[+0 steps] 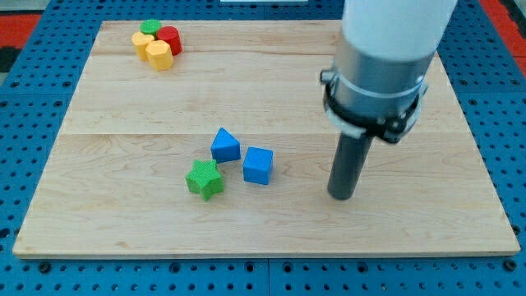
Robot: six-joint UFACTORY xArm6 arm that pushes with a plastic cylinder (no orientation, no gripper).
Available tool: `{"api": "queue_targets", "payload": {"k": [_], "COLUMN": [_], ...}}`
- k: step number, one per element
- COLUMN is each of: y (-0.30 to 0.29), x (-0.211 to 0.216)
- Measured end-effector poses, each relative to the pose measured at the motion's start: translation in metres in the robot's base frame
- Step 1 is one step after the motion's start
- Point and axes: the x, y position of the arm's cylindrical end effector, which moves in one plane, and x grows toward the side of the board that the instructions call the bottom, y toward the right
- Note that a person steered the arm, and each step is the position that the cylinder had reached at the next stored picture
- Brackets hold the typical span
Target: Move your arm to the top center
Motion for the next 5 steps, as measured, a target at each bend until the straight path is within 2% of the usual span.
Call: {"api": "queue_targets", "payload": {"k": [1, 2, 4, 5], "y": [-0.006, -0.006, 0.018, -0.007], "x": [0.022, -0.018, -0.130, -0.178]}}
